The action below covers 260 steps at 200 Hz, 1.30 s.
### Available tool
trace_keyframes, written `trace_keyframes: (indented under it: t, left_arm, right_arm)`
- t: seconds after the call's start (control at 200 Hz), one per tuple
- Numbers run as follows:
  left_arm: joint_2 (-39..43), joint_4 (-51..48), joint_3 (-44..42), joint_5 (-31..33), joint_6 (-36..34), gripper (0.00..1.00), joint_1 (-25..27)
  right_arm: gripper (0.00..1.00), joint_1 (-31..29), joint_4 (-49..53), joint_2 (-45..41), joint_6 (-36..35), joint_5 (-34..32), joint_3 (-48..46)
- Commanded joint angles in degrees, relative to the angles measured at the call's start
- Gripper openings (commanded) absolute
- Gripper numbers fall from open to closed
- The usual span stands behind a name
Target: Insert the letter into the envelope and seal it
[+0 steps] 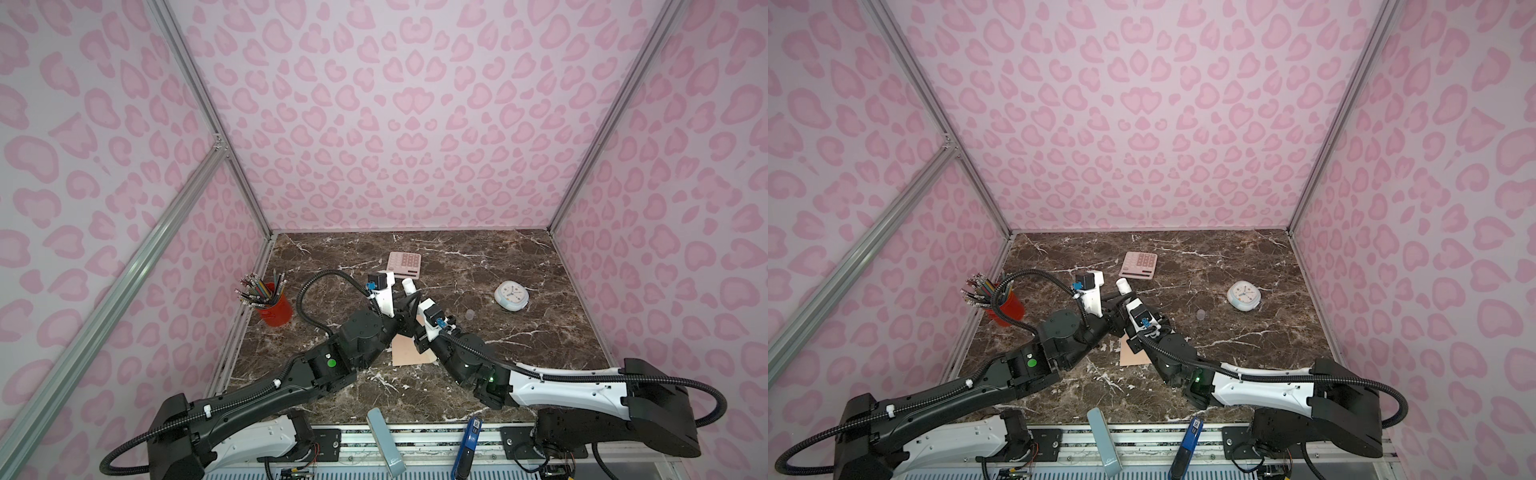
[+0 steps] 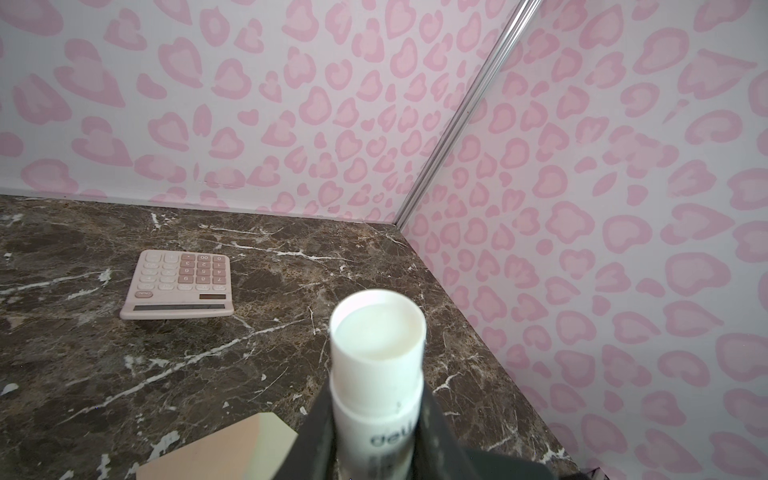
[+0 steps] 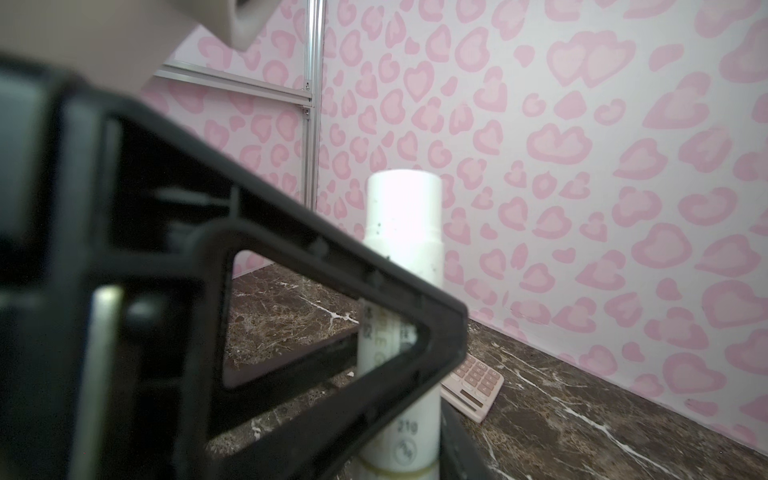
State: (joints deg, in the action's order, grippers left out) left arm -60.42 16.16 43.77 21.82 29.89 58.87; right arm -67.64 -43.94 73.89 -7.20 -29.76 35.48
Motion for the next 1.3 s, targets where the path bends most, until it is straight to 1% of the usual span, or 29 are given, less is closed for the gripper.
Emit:
trace_keyframes:
  t: [0.0, 0.22, 0.295, 0.425, 0.525, 0.62, 0.71, 0.795, 0.885, 1.01, 1.145, 1.295]
  left_arm:
    - [0.31, 1.32, 0.04, -0.03, -0.27, 0.08, -0.07]
    - [0.22, 1.24, 0.13, -0.02, -0.36, 0.08, -0.07]
    - [0.13, 1.24, 0.15, -0.11, -0.44, 0.08, -0.08]
    - [0.13, 1.06, 0.18, -0.37, -0.53, 0.08, -0.07]
    - [0.45, 0.85, 0.18, -1.10, -1.48, 0.08, -0.07]
    - [1.46, 0.13, 0.26, -3.37, -4.37, 0.08, -0.07]
    - [2.94, -0.98, 0.61, -8.93, -8.18, 0.08, -0.37]
    - [4.95, -0.95, -0.10, -18.00, -10.12, 0.08, -1.76]
    - [6.91, -0.69, -1.27, -28.17, -9.98, 0.07, -3.94]
    - [9.16, -1.05, -3.18, -38.46, -9.22, 0.06, -6.61]
    - [11.67, -0.88, -4.98, -46.79, -8.40, 0.06, -8.15]
    - [14.05, -1.46, -5.54, -51.96, -8.09, 0.05, -8.60]
  right_arm:
    - [0.37, 0.04, -0.83, 0.20, 0.79, -0.23, -0.06]
    - [0.29, 0.22, -0.40, -0.16, 1.10, -0.14, 0.05]
    - [0.25, 0.31, -0.10, -0.24, 1.22, 0.19, 0.15]
    - [0.21, 0.29, 0.89, -0.62, 1.86, 1.05, 0.37]
    - [0.16, 0.23, 2.92, -1.34, 2.94, 3.16, 1.02]
    - [0.12, 0.16, 6.43, -2.81, 4.02, 7.04, 2.07]
    - [0.11, 0.21, 11.00, -4.80, 5.43, 11.75, 3.36]
    - [0.09, 0.18, 15.31, -6.94, 7.17, 16.17, 4.48]
    - [0.08, 0.31, 18.65, -9.19, 9.15, 21.20, 5.28]
    - [0.07, 0.78, 22.90, -11.88, 11.64, 29.80, 6.63]
    - [0.05, 1.57, 25.30, -14.38, 14.32, 38.72, 7.64]
    - [0.05, 3.59, 26.23, -16.23, 17.34, 46.95, 8.30]
